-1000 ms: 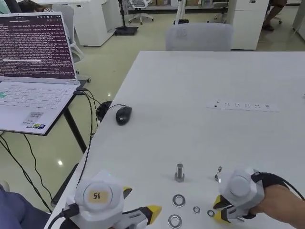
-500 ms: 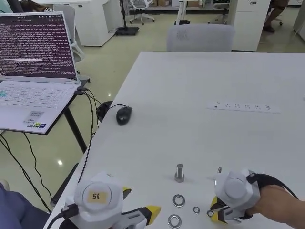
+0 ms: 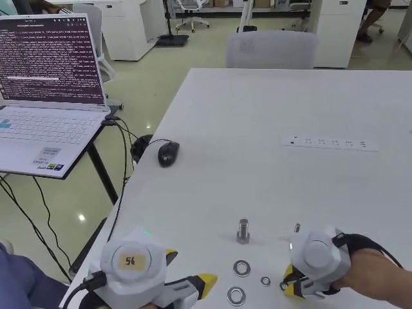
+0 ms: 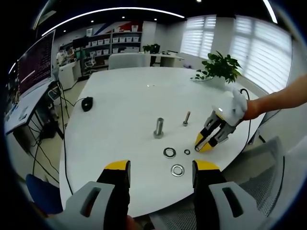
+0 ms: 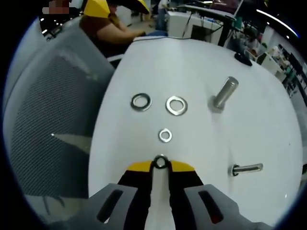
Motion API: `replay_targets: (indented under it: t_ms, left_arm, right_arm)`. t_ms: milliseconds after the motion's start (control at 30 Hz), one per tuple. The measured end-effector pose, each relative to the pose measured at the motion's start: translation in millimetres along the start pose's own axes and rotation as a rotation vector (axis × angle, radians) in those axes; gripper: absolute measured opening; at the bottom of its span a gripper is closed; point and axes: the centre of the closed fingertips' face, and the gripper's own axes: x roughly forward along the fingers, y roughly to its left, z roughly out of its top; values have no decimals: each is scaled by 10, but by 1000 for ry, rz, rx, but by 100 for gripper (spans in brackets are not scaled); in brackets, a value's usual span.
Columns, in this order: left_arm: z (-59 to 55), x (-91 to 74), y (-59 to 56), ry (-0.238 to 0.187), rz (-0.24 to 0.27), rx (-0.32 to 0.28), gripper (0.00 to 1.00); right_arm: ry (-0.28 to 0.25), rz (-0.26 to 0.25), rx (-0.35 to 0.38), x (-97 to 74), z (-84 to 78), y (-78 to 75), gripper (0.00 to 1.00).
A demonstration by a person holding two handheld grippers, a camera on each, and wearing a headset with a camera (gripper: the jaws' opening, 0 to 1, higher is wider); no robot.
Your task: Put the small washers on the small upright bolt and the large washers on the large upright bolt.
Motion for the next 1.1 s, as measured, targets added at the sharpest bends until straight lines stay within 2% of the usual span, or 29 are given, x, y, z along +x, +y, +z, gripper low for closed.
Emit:
replay_targets:
  t_ms: [200, 367, 467, 867, 1100]
  left_arm:
    - [-22, -24, 29, 2, 7, -2, 51]
    - [-25, -31, 29, 0, 8, -5, 51]
    - [-31, -32, 25, 2, 8, -3, 51]
    - [1, -8, 3, -2, 2, -1, 51]
    - [-4, -9, 15, -1, 5, -3, 51]
  right_arm:
    - [-19, -23, 41, -13, -5, -9, 13]
    - [-12, -53, 46, -58, -47, -33, 13]
    - [-31, -79, 86, -120, -81, -95, 13]
    - [-114, -234, 324, -580, -388, -648, 13]
    - [-129, -268, 378, -706, -514, -783, 13]
